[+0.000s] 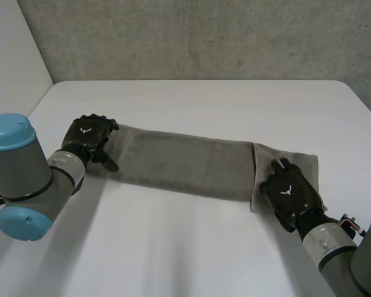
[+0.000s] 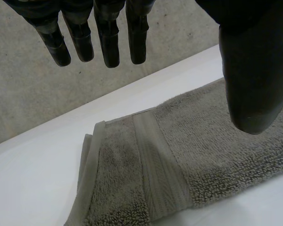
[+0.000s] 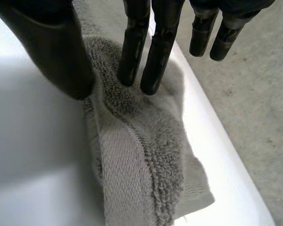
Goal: Fold the towel.
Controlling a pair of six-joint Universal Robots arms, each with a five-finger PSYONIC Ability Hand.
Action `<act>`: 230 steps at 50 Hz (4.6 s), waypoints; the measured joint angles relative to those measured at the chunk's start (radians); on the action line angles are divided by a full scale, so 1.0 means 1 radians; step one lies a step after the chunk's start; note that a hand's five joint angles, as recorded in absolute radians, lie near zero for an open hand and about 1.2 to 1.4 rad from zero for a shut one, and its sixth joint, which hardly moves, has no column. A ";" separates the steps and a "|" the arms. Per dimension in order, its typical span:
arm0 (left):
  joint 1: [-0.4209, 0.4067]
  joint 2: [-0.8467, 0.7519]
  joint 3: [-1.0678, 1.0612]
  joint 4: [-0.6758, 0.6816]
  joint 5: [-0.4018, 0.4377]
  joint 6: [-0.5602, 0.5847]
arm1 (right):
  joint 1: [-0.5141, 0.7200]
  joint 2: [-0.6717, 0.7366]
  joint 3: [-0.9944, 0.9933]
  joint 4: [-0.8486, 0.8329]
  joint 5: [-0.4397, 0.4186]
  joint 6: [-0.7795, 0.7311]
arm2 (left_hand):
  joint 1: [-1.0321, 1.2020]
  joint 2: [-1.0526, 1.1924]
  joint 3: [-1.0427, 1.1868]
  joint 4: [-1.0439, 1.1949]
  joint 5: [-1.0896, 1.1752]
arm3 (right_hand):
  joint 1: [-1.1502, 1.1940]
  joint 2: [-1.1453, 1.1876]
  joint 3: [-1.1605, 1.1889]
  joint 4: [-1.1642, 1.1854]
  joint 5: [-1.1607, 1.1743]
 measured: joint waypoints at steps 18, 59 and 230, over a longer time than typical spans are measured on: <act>-0.001 0.004 -0.009 0.004 -0.003 0.000 | -0.037 -0.056 -0.073 -0.001 -0.008 0.086 | -0.002 -0.002 0.000 0.000 -0.024 | 0.091 0.077 0.000 0.000 0.087; 0.010 0.007 -0.019 0.005 -0.004 0.000 | -0.366 0.188 -0.460 0.352 -0.198 0.398 | -0.002 -0.009 0.000 0.000 -0.048 | 0.284 0.324 0.000 0.000 0.319; 0.009 0.048 -0.042 0.033 -0.002 -0.040 | -0.476 0.070 -0.202 0.334 -0.189 0.114 | -0.082 -0.127 0.000 0.000 -0.145 | -0.065 -0.073 0.000 0.000 -0.055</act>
